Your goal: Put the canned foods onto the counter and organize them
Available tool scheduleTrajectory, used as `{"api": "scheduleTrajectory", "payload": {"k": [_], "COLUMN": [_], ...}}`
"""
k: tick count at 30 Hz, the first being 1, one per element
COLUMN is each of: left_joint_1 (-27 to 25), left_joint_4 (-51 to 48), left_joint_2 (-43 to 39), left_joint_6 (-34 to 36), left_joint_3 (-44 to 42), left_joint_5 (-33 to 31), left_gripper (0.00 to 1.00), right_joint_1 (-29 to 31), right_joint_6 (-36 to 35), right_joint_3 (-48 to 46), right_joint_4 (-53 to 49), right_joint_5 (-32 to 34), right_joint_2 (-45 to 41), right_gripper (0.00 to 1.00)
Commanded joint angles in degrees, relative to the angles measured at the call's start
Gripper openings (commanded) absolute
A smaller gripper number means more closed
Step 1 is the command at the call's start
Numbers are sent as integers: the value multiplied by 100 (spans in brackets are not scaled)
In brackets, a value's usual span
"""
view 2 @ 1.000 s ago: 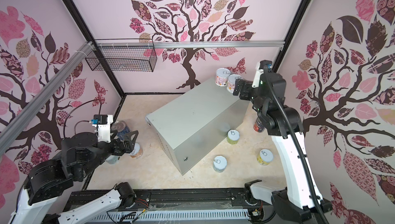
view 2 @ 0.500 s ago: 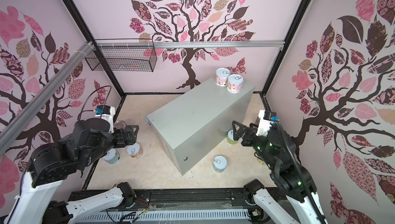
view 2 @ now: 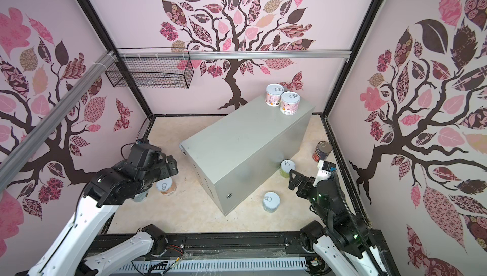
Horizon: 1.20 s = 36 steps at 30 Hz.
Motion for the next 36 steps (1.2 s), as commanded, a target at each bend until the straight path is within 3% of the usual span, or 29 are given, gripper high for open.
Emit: {"api": "scheduleTrajectory", "payload": {"k": [1,4,9,19,30,36], "left_joint_1": [1246,2013,2034,2128,2238,2240], "left_joint_4": [980,1384,1841,2586,2391,2572], "left_joint_2": [-240,-86,532,2092,2405,2446], "left_joint_6": [345,494,384,320,-49,-277], "left_joint_3": [-764,-1209,-1620,-1676,-1934,-2190], "left_joint_5": [1476,1901,1056,760,182,461], "left_gripper": [98,98,98,98,98,98], "right_joint_1": [43,44,45,39,41,225], "right_joint_6": [400,643,918,802,739,748], "right_joint_3": [-357,-820,-1269,-1762,-2354,-2420], "right_joint_4": [225,546,923,1389,2007,2042], "right_joint_5": [-82,-397,-603,-577,-758,-745], "right_joint_2": [-84,-36,159,409,589,591], "right_gripper": [100,100,100,100,100,100]}}
